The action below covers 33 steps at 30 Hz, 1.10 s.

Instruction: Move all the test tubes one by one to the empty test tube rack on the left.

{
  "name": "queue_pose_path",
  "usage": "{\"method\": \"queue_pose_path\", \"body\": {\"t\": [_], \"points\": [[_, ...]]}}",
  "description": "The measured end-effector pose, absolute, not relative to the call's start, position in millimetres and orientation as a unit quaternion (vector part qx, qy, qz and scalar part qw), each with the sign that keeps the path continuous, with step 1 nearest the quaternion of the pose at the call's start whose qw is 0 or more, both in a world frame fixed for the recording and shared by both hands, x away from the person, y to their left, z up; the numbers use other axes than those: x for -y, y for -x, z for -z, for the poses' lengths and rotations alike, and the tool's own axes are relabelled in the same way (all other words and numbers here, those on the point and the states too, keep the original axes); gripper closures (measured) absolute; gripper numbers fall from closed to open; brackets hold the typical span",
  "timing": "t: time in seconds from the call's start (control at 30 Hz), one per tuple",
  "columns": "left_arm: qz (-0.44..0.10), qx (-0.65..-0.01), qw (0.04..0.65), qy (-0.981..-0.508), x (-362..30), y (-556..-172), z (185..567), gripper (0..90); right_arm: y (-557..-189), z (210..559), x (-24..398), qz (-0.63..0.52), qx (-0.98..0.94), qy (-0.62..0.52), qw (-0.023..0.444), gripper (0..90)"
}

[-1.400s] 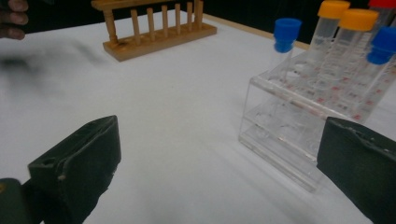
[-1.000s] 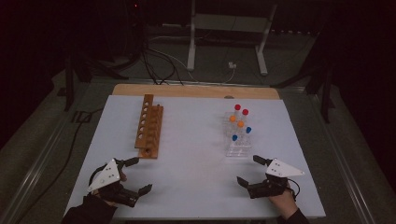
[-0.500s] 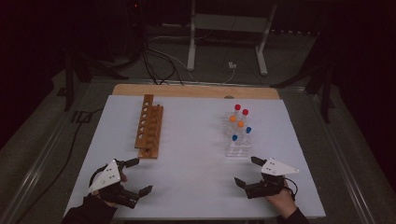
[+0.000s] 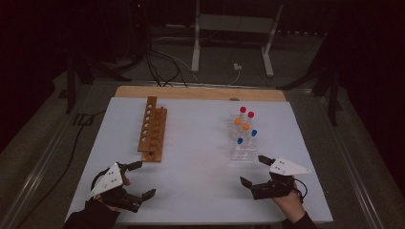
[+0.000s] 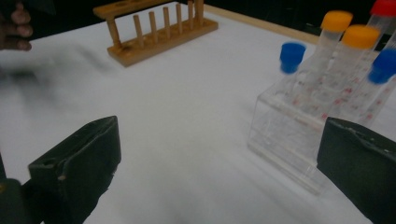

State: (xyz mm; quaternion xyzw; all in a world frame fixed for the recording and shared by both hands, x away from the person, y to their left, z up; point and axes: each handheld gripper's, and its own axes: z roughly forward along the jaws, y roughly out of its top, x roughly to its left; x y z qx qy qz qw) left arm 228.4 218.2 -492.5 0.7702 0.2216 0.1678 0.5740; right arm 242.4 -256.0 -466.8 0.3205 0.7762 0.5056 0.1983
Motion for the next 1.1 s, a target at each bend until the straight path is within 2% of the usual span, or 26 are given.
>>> {"method": "queue_pose_path", "body": {"t": [0.53,1.1], "points": [[-0.165,-0.221,0.576,-0.770,-218,-228,492,0.4,-257,442,244,-0.494,-0.762,-0.346,0.233,0.0],[-0.160,-0.223,0.582,-0.766,-218,-228,492,0.4,-287,446,229,-0.474,-0.767,-0.362,0.237,1.0]]}}
